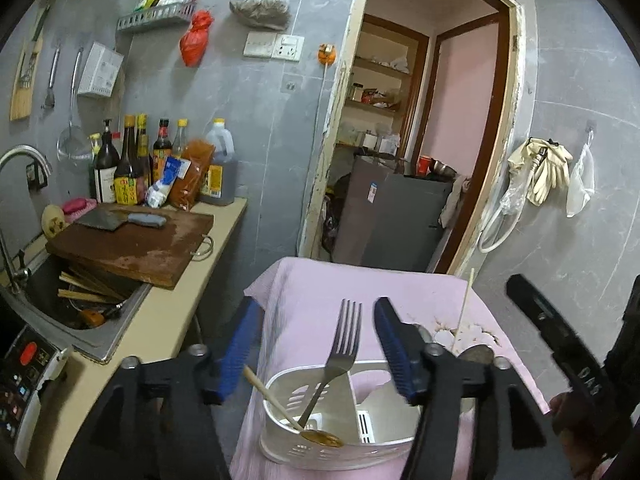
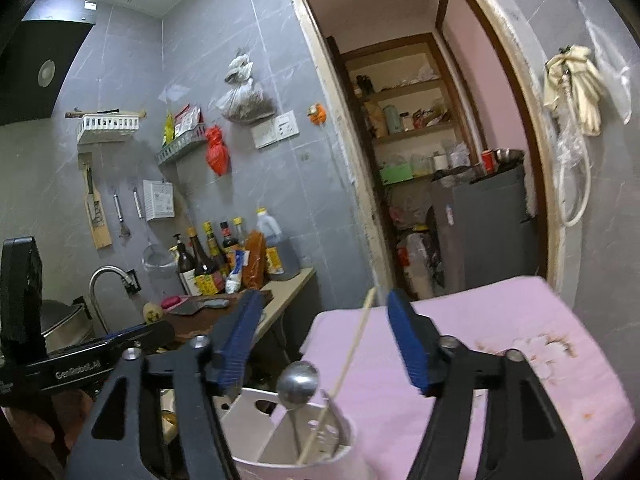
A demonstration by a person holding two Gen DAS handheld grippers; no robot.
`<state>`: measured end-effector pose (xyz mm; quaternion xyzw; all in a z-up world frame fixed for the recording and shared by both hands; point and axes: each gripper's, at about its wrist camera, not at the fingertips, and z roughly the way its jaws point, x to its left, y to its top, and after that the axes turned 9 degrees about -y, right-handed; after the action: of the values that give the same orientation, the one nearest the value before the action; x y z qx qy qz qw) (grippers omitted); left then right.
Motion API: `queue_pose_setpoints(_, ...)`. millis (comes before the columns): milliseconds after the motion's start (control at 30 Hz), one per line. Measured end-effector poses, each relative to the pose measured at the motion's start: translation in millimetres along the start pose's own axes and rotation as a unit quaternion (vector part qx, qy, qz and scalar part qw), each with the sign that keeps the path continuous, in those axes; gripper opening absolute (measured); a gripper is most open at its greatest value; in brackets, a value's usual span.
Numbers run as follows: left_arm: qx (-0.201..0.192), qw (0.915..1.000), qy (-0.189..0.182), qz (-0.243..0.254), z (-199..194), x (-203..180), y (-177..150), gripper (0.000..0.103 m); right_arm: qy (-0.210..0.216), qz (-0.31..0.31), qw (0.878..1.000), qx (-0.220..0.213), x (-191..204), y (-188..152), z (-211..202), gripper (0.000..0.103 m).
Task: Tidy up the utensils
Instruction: 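Open both tools to drop the spoons into the caddy, then withdraw both tools from the caddy back over the table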
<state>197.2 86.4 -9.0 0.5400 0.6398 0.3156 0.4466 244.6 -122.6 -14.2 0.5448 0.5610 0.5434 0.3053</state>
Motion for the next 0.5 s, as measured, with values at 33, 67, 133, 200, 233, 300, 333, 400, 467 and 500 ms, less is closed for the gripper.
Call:
queue_pose_setpoints(33,-0.003,1.0,0.001,0.003,-1,-3,0,0.071,-0.004,-0.003,1.0,-0.003,-3,3,-4,0.072)
queue_pose_setpoints(67,-0.006,1.0,0.002,0.006,-4,-8,1,0.077,-0.008,-0.007,1.0,-0.005,-8,7,-10,0.075)
queue_pose_setpoints(133,-0.014,0.9999,0.002,0.009,-7,-18,1,0.083,-0.017,-0.013,1.0,-0.009,-16,13,-18,0.08)
queue_pose_setpoints(200,-0.022,0.9997,0.002,0.012,-10,-30,0,0.088,-0.033,-0.021,0.999,-0.009,-28,18,-29,0.091)
queue_pose_setpoints(233,-0.027,0.9995,0.002,0.014,-12,-37,0,0.091,-0.039,-0.023,0.999,-0.009,-32,21,-33,0.093)
queue_pose_setpoints(300,-0.04,0.999,0.004,0.018,-14,-52,-2,0.096,-0.055,-0.03,0.998,-0.008,-49,25,-44,0.101)
queue_pose_setpoints(333,-0.045,0.9988,0.004,0.02,-15,-58,-3,0.097,-0.058,-0.032,0.998,-0.007,-54,26,-47,0.101)
queue_pose_setpoints(400,-0.052,0.9983,0.001,0.025,-17,-72,-5,0.098,-0.069,-0.038,0.997,-0.005,-69,29,-55,0.101)
queue_pose_setpoints(467,-0.055,0.998,-0.006,0.033,-16,-89,-9,0.1,-0.077,-0.044,0.996,-0.002,-85,31,-63,0.101)
queue_pose_setpoints(500,-0.055,0.9978,-0.008,0.035,-16,-95,-10,0.101,-0.079,-0.045,0.996,0.0,-92,32,-65,0.101)
